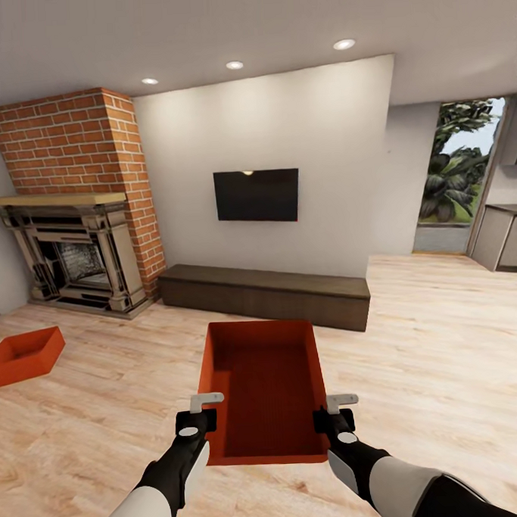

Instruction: Move the two storage containers from the living room to the garage. In the garage, place one container on the floor and stack the other container on top of it (either order is fine).

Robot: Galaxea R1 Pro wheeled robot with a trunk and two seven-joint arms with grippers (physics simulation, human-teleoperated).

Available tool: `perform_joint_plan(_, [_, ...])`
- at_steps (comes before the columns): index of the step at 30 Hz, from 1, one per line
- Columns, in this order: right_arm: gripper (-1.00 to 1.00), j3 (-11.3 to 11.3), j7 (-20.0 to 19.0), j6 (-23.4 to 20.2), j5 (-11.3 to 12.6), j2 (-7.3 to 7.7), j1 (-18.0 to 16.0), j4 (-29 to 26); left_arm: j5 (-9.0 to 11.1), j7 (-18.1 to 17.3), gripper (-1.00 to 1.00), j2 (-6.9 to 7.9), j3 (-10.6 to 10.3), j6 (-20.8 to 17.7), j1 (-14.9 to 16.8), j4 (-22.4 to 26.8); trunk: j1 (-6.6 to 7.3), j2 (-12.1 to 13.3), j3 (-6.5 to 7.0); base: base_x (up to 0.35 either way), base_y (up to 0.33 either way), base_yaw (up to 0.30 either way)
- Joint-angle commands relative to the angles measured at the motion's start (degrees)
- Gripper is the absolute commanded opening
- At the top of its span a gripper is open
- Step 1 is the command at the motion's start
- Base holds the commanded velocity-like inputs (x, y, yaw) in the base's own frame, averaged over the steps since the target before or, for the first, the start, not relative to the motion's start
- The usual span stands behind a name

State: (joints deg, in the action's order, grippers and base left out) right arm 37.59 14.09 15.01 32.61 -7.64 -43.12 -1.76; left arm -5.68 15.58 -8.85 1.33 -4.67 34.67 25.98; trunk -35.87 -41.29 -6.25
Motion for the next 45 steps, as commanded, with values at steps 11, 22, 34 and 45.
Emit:
perform_joint_plan(11, [-1.0,-0.73,-0.1,0.02,-0.8,0.01,-0.04,-0.25,-0.58,0.33,-1.0,-0.03,4.11,-0.52,0.04,0.03,-0.02,-0.07,0.93,0.0,0.0,0.0])
perform_joint_plan(22, [-1.0,-0.7,-0.11,0.02,-0.8,0.01,-0.04,-0.24,-0.56,0.33,-1.0,-0.03,4.11,-0.52,0.04,0.03,-0.02,-0.07,1.95,0.0,0.0,0.0])
perform_joint_plan(34, [-1.0,-0.7,-0.11,0.02,-0.8,0.03,-0.04,-0.26,-0.56,0.33,-1.0,-0.03,4.11,-0.52,0.04,0.03,-0.02,-0.07,3.06,0.0,0.0,0.0])
perform_joint_plan(45, [-1.0,-0.72,-0.11,-0.06,-0.79,0.08,-0.04,-0.26,-0.56,0.33,-1.0,-0.03,4.11,-0.52,0.04,0.08,-0.02,-0.07,3.25,0.0,0.0,0.0])
